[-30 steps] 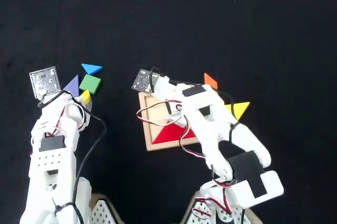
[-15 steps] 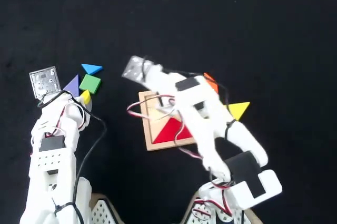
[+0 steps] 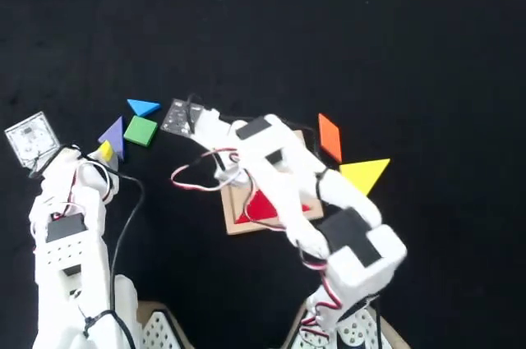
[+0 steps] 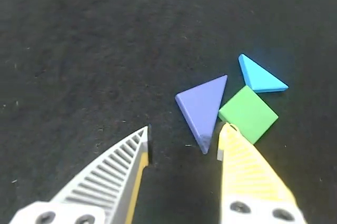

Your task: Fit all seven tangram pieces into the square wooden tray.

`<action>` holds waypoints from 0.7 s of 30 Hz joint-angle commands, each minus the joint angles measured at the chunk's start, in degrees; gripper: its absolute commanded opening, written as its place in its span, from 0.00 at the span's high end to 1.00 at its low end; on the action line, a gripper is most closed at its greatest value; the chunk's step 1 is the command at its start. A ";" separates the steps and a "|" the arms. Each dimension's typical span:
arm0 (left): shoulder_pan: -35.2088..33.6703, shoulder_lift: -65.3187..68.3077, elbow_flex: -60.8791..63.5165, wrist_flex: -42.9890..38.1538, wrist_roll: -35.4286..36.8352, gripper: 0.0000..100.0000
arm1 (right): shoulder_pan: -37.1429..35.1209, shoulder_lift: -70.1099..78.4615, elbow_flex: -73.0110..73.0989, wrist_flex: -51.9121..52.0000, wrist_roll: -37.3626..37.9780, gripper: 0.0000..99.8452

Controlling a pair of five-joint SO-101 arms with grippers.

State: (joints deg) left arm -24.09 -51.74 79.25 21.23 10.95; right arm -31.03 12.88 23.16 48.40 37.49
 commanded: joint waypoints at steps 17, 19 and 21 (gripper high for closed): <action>-0.75 -0.53 -2.86 -1.14 0.79 0.78 | -2.29 22.64 -44.79 18.64 -1.05 0.99; -0.75 -0.53 -2.86 -1.14 0.88 0.78 | -2.02 21.32 -48.13 22.86 -1.05 0.99; -0.75 -0.53 -2.86 -1.14 0.88 0.78 | -1.85 18.51 -51.12 27.60 -1.05 0.99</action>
State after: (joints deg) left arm -24.35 -51.74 79.25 21.23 11.38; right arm -33.67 36.26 -21.58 70.29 37.14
